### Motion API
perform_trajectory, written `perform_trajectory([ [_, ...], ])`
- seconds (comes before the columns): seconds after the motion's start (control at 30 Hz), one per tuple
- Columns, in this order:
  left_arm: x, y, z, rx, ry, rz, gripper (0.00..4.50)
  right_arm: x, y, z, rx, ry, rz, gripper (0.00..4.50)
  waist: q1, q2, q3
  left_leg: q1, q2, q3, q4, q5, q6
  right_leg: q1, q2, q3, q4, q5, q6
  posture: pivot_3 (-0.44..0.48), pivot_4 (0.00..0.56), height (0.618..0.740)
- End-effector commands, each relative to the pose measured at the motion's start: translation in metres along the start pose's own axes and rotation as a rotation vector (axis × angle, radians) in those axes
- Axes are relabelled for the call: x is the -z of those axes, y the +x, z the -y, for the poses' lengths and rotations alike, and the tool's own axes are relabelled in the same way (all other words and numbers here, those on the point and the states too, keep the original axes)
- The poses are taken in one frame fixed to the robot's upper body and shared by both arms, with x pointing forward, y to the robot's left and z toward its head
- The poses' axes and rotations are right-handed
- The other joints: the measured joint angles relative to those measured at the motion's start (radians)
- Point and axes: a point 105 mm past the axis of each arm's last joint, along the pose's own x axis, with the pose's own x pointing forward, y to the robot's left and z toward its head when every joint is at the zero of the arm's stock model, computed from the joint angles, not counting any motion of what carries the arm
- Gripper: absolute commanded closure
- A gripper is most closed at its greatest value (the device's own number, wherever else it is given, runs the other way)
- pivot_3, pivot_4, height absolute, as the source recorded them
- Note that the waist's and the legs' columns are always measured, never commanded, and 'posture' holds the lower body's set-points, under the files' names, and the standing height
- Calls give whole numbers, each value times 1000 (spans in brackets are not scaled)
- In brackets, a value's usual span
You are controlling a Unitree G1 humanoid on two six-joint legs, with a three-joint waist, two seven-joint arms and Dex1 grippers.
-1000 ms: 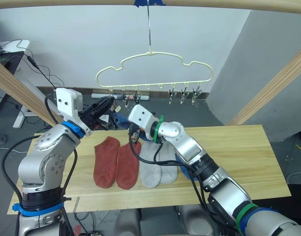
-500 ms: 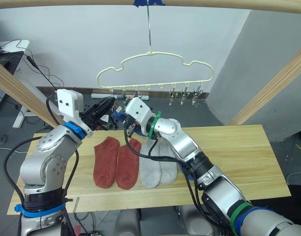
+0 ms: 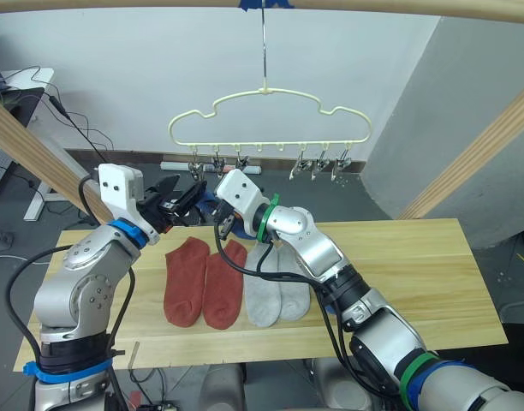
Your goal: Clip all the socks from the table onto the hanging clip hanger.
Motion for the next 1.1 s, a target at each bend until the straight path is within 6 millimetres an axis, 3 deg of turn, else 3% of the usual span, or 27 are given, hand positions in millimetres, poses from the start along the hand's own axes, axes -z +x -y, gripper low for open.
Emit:
perform_trajectory([
  [0.03,-11,-4,2,6,40,39,1056,-23,2,-8,-24,20,86,3746,3,0,0,0,0,0,0,0,0,0,0,0,0,0,0,-64,257,740],
  [0.23,-13,-7,3,-13,111,58,1056,-14,-9,-9,-44,-6,45,1690,5,0,0,0,0,0,0,0,0,0,0,0,0,0,0,-65,259,740],
  [0.4,-13,-10,12,-27,240,104,1056,-5,-53,-4,-62,-62,7,1690,17,0,0,-1,-1,0,0,0,0,0,-1,0,-1,0,0,-78,266,740],
  [0.7,0,3,40,-18,313,196,1056,-24,-141,5,-75,-64,-7,1690,29,0,0,0,-1,0,1,0,0,1,-1,0,-1,0,0,-140,280,740],
  [0.9,8,15,45,-26,276,219,1056,-32,-164,11,-34,-61,-30,1690,17,0,0,0,-1,1,1,0,0,2,0,1,-1,0,0,-169,290,740],
  [1.1,12,26,51,6,261,237,1056,-42,-173,17,19,-58,-13,1690,4,0,0,0,-1,1,2,0,1,2,0,1,-1,0,1,-182,294,740],
])
